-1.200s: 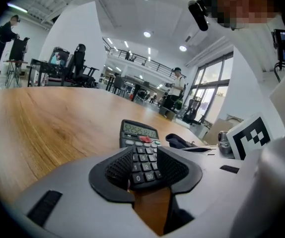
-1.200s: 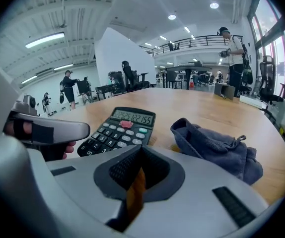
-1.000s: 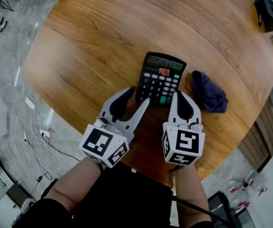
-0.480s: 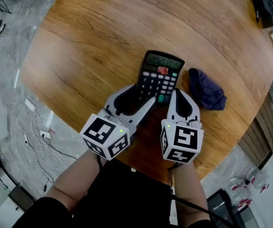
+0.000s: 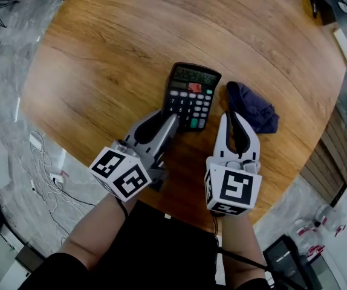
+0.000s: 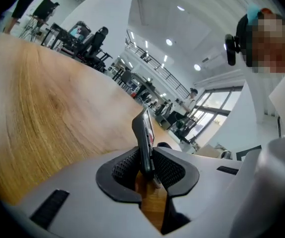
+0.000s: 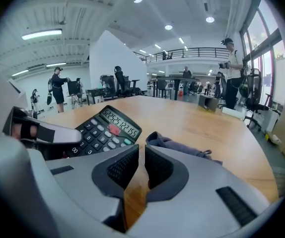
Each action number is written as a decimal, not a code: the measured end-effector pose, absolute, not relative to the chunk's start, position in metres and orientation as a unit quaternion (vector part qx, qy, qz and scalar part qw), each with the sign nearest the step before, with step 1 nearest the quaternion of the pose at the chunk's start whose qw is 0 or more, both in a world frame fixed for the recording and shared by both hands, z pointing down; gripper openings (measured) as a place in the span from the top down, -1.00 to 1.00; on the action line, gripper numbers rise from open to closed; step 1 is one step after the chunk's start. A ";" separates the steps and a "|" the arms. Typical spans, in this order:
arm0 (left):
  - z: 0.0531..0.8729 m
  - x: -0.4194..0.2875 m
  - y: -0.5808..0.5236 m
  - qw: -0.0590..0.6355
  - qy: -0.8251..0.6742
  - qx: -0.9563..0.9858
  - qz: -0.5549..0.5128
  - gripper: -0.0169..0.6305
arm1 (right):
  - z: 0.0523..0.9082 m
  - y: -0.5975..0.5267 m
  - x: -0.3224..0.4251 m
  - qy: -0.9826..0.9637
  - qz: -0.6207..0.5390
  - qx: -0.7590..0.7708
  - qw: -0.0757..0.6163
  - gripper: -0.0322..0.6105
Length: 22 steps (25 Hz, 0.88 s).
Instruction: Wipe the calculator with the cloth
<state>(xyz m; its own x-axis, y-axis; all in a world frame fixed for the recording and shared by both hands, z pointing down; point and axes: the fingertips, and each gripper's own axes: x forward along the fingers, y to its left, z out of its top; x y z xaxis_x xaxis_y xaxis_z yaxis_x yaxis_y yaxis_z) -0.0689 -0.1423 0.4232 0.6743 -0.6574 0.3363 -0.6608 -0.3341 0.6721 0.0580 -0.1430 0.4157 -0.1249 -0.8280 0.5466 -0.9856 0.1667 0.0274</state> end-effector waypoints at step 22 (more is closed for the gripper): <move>0.411 -0.061 -0.146 0.451 -0.389 0.801 -0.051 0.73 | 0.457 -0.153 0.128 -0.679 0.201 0.622 0.334 0.53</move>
